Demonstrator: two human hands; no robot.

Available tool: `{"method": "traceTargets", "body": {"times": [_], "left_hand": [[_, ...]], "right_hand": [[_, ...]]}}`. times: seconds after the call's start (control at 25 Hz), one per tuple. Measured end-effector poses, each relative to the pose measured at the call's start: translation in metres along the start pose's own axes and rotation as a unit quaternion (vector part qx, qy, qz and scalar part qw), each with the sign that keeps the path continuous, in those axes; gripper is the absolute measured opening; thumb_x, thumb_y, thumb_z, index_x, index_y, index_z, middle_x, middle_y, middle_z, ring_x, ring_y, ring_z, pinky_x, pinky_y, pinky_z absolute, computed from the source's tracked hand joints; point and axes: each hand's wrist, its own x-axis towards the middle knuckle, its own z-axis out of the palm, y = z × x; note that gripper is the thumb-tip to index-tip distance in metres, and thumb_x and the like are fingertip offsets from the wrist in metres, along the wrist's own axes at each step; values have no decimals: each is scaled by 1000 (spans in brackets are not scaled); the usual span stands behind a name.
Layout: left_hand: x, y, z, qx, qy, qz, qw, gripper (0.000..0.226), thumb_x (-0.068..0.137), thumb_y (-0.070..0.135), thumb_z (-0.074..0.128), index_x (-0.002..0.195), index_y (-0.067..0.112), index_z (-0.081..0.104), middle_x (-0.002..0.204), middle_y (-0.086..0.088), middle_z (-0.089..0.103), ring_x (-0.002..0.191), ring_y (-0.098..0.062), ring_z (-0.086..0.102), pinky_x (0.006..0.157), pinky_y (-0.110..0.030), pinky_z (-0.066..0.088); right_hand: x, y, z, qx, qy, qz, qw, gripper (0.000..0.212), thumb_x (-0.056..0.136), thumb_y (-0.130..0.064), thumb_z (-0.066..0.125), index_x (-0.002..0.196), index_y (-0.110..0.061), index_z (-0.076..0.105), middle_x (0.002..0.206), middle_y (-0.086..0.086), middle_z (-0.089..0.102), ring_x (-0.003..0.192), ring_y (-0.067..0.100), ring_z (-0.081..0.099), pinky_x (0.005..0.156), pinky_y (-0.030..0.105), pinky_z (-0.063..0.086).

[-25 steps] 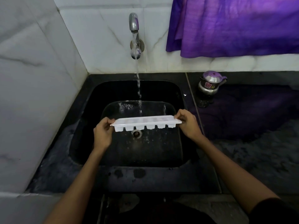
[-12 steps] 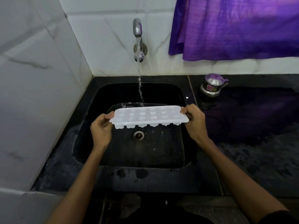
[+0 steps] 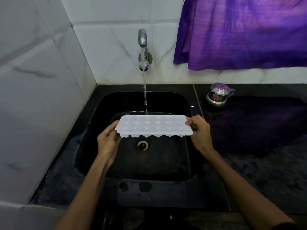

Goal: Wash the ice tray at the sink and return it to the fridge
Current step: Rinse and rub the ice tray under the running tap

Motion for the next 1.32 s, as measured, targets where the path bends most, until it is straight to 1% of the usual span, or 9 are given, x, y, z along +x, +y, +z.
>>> {"method": "traceTargets", "body": {"times": [0.16, 0.32, 0.52, 0.72, 0.92, 1.04, 1.16, 1.24, 1.32], "left_hand": [[0, 3, 1, -100, 1, -94, 991, 36, 90, -7, 29, 99, 6, 61, 83, -4, 73, 75, -13, 70, 63, -21, 57], [6, 4, 2, -142, 31, -131, 981, 30, 95, 10, 32, 95, 7, 62, 96, -6, 68, 84, -17, 66, 61, -24, 57], [18, 8, 4, -46, 17, -145, 988, 21, 95, 16, 47, 82, 10, 62, 73, -1, 68, 64, -13, 66, 53, -24, 52], [36, 11, 7, -12, -3, -168, 986, 35, 100, 30, 38, 113, 8, 62, 105, -11, 69, 87, -23, 68, 66, -35, 55], [61, 21, 3, -36, 44, -149, 987, 38, 101, 32, 35, 121, 8, 57, 107, -9, 68, 90, -24, 67, 60, -33, 56], [81, 24, -2, -23, 92, -146, 985, 38, 101, 33, 38, 123, 8, 56, 110, -11, 67, 91, -26, 66, 64, -38, 52], [96, 26, -5, -28, 121, -158, 980, 40, 99, 37, 40, 119, 8, 58, 104, -9, 68, 89, -26, 66, 65, -38, 52], [104, 26, -6, -33, 126, -163, 978, 41, 99, 39, 41, 118, 7, 59, 105, -9, 68, 90, -26, 67, 66, -38, 52], [110, 26, -5, -40, 130, -163, 977, 41, 98, 38, 43, 118, 7, 61, 108, -11, 68, 92, -27, 67, 67, -38, 53]], "right_hand": [[-3, -1, 2, 3, 2, -15, 1000, 18, 76, 14, 65, 77, -4, 62, 75, -11, 49, 70, 16, 54, 61, 31, 46], [-1, 2, 4, -4, -10, -3, 1000, 19, 75, 15, 65, 77, -4, 62, 74, -10, 47, 71, 21, 54, 59, 34, 45], [2, 2, 10, -10, -6, -66, 998, 29, 70, 15, 69, 78, -11, 59, 85, 1, 56, 98, 9, 58, 72, 6, 43], [17, 6, 32, -25, -11, -109, 994, 25, 70, 12, 70, 77, -9, 58, 87, 17, 64, 107, 13, 57, 79, 5, 44], [53, 10, 50, -97, -155, -81, 980, 20, 81, 13, 59, 90, -4, 65, 101, 7, 63, 115, 18, 57, 82, 28, 52], [83, 3, 59, -95, -189, -12, 977, 36, 85, 12, 47, 107, -12, 63, 110, -2, 58, 108, 14, 56, 85, 13, 44], [110, -9, 78, -95, -229, 22, 968, 24, 95, -13, 48, 115, -20, 59, 124, -6, 54, 125, 14, 45, 102, 28, 39], [124, -13, 95, -138, -296, 19, 945, 27, 96, -38, 45, 116, -26, 60, 141, -5, 44, 143, 16, 20, 116, 39, 15], [132, -14, 108, -189, -329, 1, 925, 43, 91, -59, 37, 114, -32, 61, 152, -2, 30, 147, 19, 1, 117, 42, -2]]}}
